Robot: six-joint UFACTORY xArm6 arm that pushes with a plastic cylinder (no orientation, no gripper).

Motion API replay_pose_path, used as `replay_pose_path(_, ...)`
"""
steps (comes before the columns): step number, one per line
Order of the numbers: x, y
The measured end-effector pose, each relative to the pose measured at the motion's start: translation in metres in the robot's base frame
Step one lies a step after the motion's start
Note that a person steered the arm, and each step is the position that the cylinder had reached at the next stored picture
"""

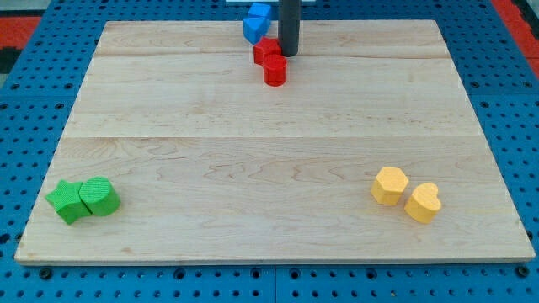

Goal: Push red circle below red star

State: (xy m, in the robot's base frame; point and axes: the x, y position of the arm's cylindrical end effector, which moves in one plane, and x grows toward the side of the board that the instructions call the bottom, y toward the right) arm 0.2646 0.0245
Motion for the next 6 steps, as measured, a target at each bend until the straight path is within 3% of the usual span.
replay_pose_path(2,-0.001,-0.018)
replay_pose_path(5,0.036,-0.007)
replay_pose_path(6,0.038,0.035)
